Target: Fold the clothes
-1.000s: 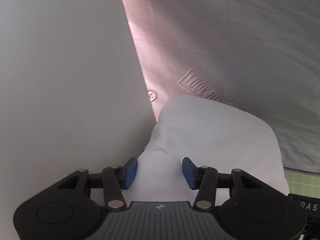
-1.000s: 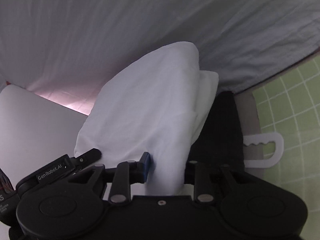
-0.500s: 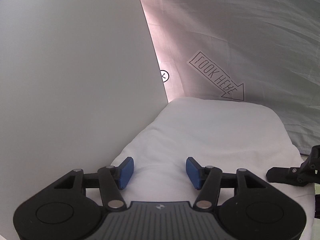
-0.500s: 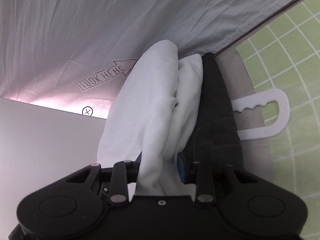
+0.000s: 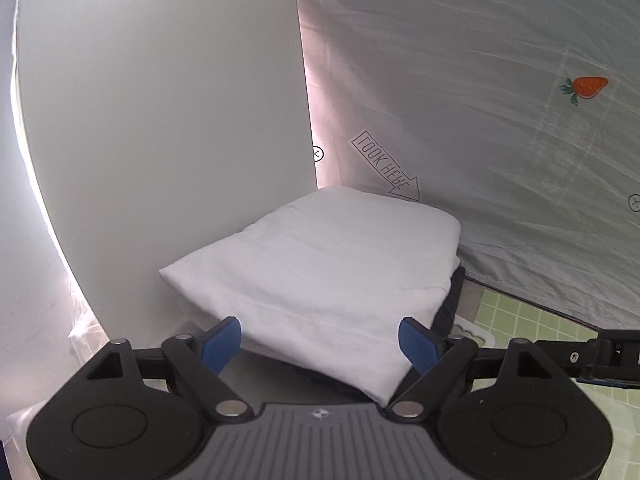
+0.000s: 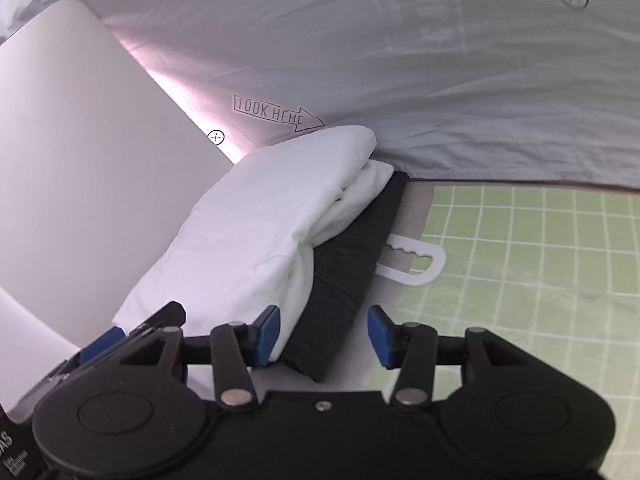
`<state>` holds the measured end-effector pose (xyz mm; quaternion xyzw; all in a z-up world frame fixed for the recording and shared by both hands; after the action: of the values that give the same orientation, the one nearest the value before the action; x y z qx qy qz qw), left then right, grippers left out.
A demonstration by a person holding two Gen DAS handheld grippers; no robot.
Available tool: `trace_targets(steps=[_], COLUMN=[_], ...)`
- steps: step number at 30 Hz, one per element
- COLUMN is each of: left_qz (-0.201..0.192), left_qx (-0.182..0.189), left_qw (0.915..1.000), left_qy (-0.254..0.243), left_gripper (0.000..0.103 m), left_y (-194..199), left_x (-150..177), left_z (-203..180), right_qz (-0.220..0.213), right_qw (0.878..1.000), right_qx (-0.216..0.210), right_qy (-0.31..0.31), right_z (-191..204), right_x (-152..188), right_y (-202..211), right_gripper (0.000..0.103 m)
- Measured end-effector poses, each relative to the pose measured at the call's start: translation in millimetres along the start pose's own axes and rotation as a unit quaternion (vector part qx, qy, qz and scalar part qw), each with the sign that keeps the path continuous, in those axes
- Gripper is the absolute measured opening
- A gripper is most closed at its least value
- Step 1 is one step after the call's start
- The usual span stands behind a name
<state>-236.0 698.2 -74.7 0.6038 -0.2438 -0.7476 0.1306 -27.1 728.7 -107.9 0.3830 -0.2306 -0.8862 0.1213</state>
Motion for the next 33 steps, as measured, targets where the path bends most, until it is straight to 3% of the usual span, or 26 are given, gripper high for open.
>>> trace_targets(steps=[1,3,7,13,20,27,33], left_qz=[0.004,0.010,0.029,0.044,0.056,0.041,0.030], left_qx=[0.002,0.002,0.008,0.005,0.004,0.003,0.008], left_qw=[1.0000,0.9998,0.9986,0.9984,0.9976,0.9989,0.9995], left_qy=[0.003,0.017,0.044,0.034,0.040,0.020,0.011], left_gripper=[0.087,0.093,0.100,0.103,0.103,0.103,0.103], left_y=[15.8,47.3,109.1,186.3,248.2,278.6,287.7], left_x=[6.1,19.8,53.0,107.4,155.7,166.1,166.5], left_z=[1.5,4.5,5.1,-0.2,-2.7,-8.2,-8.2], right_qz=[0.001,-0.001,-0.004,0.001,0.010,0.009,-0.003], right_qw=[1.000,0.999,0.997,0.989,0.985,0.983,0.984], right_qx=[0.004,0.002,0.002,0.026,0.033,0.022,0.021], right_qy=[0.017,0.038,0.080,0.145,0.172,0.184,0.175], right_z=[2.7,5.5,10.3,14.0,6.2,0.5,1.2], right_x=[5.4,18.4,46.1,98.6,153.0,183.6,189.0], right_y=[16.5,50.0,115.2,190.7,257.7,295.2,308.7], right_gripper=[0.067,0.090,0.099,0.100,0.099,0.097,0.097])
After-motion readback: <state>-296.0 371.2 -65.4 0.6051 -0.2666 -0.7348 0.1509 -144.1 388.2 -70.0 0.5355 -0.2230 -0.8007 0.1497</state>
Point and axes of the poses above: each gripper's, at about its wrist camera, not at the fingertips, and y roughly against the way its jaws point, z to its left, x to its underside, the point moved 4 cm from there along -y, roughly the way its jaws point, and after that the axes turned 15 degrees about -x, right-handed, at the moved point
